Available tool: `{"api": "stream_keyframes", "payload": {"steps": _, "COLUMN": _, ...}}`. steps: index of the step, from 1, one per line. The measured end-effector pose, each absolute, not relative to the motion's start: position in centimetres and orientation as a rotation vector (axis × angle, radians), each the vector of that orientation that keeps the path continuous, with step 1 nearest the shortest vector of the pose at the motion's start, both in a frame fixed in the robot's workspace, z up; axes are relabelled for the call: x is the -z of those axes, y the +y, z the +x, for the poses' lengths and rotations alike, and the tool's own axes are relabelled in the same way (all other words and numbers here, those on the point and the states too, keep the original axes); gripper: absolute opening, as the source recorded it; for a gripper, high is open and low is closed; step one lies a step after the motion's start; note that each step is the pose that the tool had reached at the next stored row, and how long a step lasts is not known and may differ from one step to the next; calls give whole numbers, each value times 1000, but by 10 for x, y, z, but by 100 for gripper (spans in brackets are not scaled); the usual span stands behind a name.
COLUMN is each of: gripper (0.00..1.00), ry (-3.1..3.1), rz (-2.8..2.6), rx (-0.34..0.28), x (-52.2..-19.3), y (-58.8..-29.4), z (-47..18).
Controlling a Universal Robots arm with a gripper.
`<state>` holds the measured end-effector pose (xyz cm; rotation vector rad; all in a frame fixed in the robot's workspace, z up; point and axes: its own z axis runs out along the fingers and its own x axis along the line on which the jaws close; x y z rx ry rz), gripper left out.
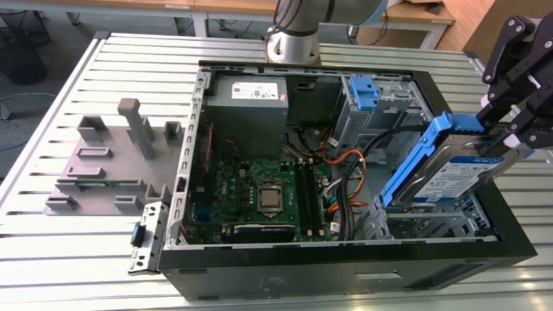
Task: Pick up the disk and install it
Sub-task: 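Pick up the disk, then insert the disk into the insertion slot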
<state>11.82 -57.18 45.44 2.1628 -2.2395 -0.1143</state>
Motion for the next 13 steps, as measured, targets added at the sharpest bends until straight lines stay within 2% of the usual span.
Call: {"api": "stream_keyframes", "payload": {"steps": 13, "gripper": 35, "ry": -2239, "rz": 2163, "rx": 114, "x": -447, "y": -572, "z": 119}}
